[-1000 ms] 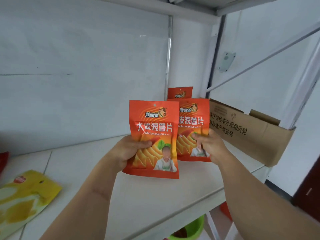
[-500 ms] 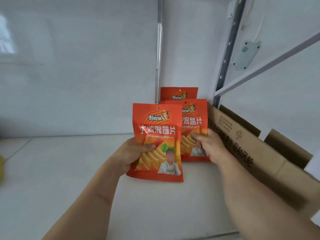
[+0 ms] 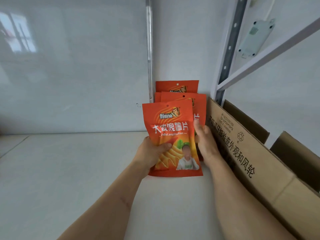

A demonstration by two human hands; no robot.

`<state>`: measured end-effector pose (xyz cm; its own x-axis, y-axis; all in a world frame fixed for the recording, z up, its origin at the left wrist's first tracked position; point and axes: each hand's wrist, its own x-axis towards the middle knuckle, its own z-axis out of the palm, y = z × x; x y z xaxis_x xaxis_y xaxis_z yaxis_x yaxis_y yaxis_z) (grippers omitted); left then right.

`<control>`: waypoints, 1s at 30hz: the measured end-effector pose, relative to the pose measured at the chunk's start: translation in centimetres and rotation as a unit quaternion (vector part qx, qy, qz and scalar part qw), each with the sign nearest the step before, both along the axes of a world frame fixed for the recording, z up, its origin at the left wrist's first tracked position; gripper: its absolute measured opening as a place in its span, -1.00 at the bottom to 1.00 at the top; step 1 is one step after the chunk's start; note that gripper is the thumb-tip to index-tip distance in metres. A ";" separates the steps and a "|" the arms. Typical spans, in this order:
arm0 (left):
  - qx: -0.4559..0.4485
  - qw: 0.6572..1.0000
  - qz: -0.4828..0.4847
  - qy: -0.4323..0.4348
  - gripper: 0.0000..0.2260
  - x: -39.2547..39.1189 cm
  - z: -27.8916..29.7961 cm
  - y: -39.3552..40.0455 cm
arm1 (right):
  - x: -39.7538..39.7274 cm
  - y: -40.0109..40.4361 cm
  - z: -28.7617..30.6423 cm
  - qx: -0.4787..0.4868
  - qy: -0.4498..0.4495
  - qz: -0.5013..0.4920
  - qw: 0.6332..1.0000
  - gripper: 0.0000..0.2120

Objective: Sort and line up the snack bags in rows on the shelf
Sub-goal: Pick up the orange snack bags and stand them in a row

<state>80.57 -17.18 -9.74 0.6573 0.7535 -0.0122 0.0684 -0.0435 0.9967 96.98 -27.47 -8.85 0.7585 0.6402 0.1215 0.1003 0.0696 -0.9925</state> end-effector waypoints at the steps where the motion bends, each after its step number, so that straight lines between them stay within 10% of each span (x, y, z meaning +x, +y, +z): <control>1: 0.010 1.000 0.004 0.003 -0.60 0.5 0.1 -0.2 | -0.1 0.0 0.0 -0.001 -0.003 0.009 1.000 -0.38; 6: 0.041 0.999 0.023 0.009 -0.75 2.3 0.2 -0.8 | 0.8 0.3 -0.6 0.027 -0.024 0.019 0.999 -0.55; 12: 0.053 0.998 -0.037 0.023 -0.47 1.2 -0.2 -0.3 | 1.9 1.5 -1.6 0.035 -0.021 0.012 0.999 -0.64; 30: 0.168 0.976 0.039 0.134 -0.32 1.4 0.1 -1.9 | 1.7 2.5 -1.3 -0.035 -0.078 -0.101 0.991 -0.53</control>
